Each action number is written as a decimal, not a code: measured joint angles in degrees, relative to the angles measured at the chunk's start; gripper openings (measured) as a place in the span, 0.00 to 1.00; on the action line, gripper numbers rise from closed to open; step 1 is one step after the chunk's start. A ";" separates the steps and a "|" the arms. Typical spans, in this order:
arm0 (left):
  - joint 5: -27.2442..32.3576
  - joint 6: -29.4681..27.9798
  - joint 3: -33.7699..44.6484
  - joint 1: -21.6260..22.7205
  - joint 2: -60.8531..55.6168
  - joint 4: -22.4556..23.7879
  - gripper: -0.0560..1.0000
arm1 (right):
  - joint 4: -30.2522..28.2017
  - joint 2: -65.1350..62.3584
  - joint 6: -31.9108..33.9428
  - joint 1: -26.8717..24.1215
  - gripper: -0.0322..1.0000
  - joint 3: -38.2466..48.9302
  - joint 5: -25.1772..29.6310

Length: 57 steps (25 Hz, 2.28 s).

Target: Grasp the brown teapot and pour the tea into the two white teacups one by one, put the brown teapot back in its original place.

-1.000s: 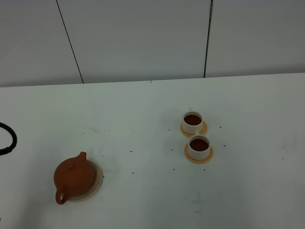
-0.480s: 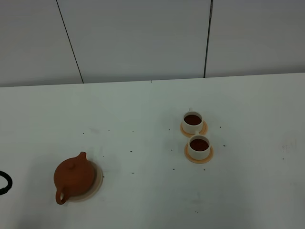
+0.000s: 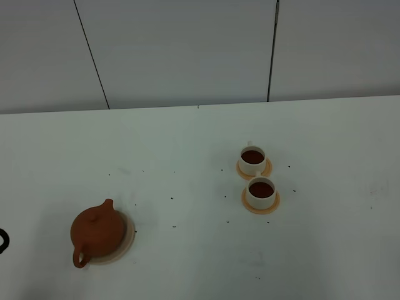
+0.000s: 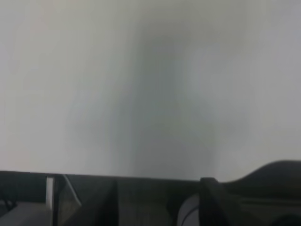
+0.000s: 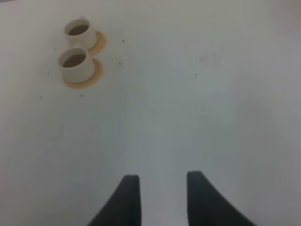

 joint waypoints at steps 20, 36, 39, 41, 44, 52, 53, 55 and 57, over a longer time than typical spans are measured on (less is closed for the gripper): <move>0.00 4.22 0.54 6.25 -31.75 -1.92 0.48 | 0.00 0.00 -0.05 0.00 0.26 0.00 0.00; -0.01 5.71 0.54 6.25 -37.38 -3.05 0.48 | 0.00 0.00 0.00 0.00 0.26 0.00 0.00; -0.01 5.71 0.54 6.25 -37.38 -3.06 0.48 | 0.00 0.00 -0.04 0.00 0.26 0.00 0.00; -0.01 5.71 0.54 6.25 -37.38 -3.06 0.48 | 0.00 0.00 -0.04 0.00 0.26 0.00 0.00; -0.01 5.71 0.54 6.25 -37.38 -3.06 0.48 | 0.00 0.00 -0.04 0.00 0.26 0.00 0.00; -0.01 5.71 0.54 6.25 -37.38 -3.06 0.48 | 0.00 0.00 -0.04 0.00 0.26 0.00 0.00; -0.01 5.71 0.54 6.25 -37.38 -3.06 0.48 | 0.00 0.00 -0.04 0.00 0.26 0.00 0.00; -0.01 5.71 0.54 6.25 -37.38 -3.06 0.48 | 0.00 0.00 -0.04 0.00 0.26 0.00 0.00; -0.01 5.71 0.54 6.25 -37.38 -3.06 0.48 | 0.00 0.00 -0.04 0.00 0.26 0.00 0.00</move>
